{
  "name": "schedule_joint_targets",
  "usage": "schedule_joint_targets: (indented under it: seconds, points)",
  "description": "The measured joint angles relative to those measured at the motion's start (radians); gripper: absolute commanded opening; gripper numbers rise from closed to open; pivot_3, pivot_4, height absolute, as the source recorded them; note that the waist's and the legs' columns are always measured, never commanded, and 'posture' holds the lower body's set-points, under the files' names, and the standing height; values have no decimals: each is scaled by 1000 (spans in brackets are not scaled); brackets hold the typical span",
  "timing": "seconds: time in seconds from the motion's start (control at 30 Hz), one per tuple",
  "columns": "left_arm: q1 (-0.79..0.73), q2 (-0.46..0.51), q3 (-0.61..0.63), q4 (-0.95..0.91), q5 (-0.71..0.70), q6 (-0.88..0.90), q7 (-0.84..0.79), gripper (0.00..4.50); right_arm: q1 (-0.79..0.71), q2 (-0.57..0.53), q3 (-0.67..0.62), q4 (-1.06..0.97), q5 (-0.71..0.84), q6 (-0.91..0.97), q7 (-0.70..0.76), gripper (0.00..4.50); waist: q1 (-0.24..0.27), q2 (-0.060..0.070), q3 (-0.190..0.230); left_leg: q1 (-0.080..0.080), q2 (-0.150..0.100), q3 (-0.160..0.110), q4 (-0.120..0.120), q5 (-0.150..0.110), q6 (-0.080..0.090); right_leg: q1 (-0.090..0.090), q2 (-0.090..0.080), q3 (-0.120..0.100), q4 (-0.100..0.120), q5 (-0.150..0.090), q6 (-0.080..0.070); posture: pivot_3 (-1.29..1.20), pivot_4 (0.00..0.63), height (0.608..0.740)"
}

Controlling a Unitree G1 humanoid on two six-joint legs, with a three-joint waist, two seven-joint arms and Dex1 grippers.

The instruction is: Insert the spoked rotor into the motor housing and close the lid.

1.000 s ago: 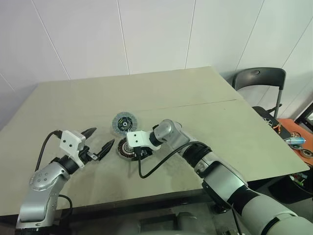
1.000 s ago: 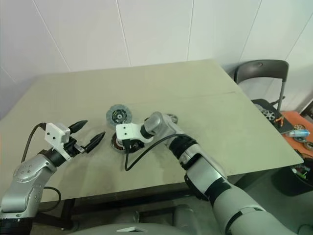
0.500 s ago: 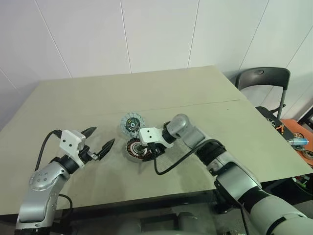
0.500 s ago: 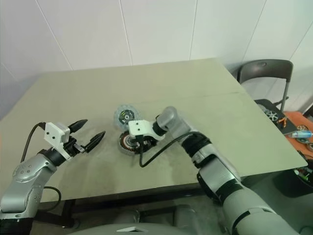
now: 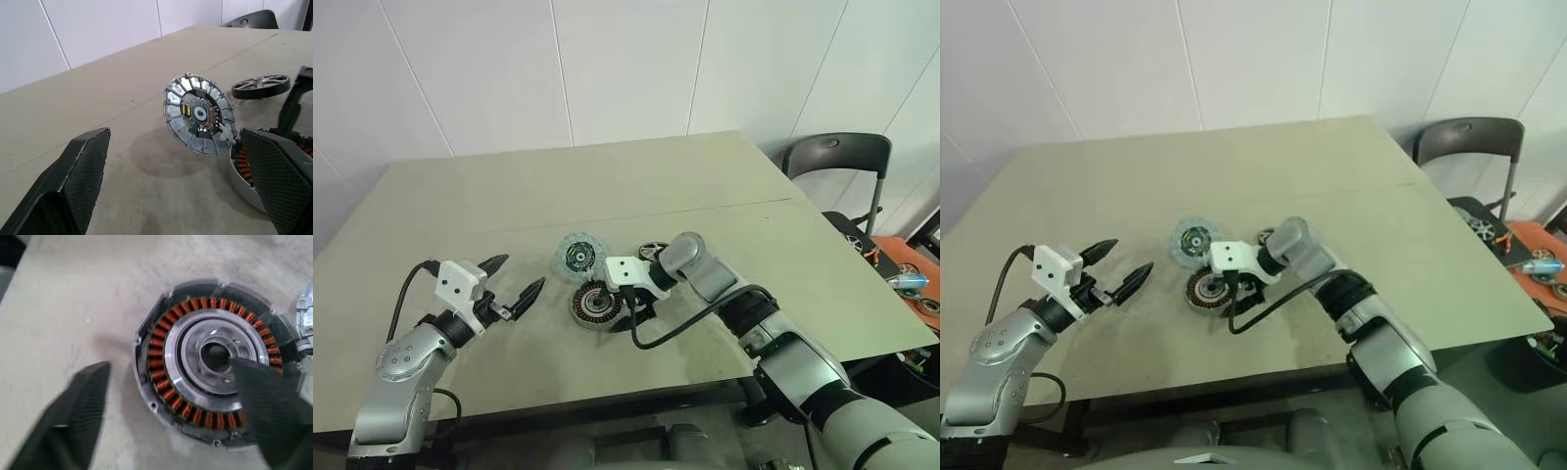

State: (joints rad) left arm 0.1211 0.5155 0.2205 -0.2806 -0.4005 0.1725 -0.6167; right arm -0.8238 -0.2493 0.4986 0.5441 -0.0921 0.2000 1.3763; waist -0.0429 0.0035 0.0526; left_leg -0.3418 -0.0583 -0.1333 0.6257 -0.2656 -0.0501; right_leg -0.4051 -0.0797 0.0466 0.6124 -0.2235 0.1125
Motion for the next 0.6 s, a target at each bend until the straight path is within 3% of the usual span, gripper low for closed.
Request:
schedule_joint_targets:
  seconds: [0.1,0.2,0.37,0.6]
  points:
    - [0,0,-1,-3,0,8,9,4500,30,-9,-82,-9,100,62,35,4460,2,-1,2,0,0,0,0,0,0,0,0,0,0,0,0,0,0,740]
    - [-21,-7,-17,-3,0,15,10,4500,35,-19,-206,-7,183,113,-23,4460,2,-1,3,0,0,0,1,0,0,0,0,0,0,0,0,0,0,740]
    - [-71,-28,-61,3,5,17,9,4500,94,-123,-304,34,176,93,-176,4460,8,-2,3,-1,0,1,0,0,0,0,0,0,-3,0,0,0,0,740]
    - [-149,-77,-131,85,29,-4,-10,4500,221,-296,-328,55,156,5,-183,4460,3,-4,5,1,0,4,0,0,0,4,0,1,-7,0,0,0,0,740]
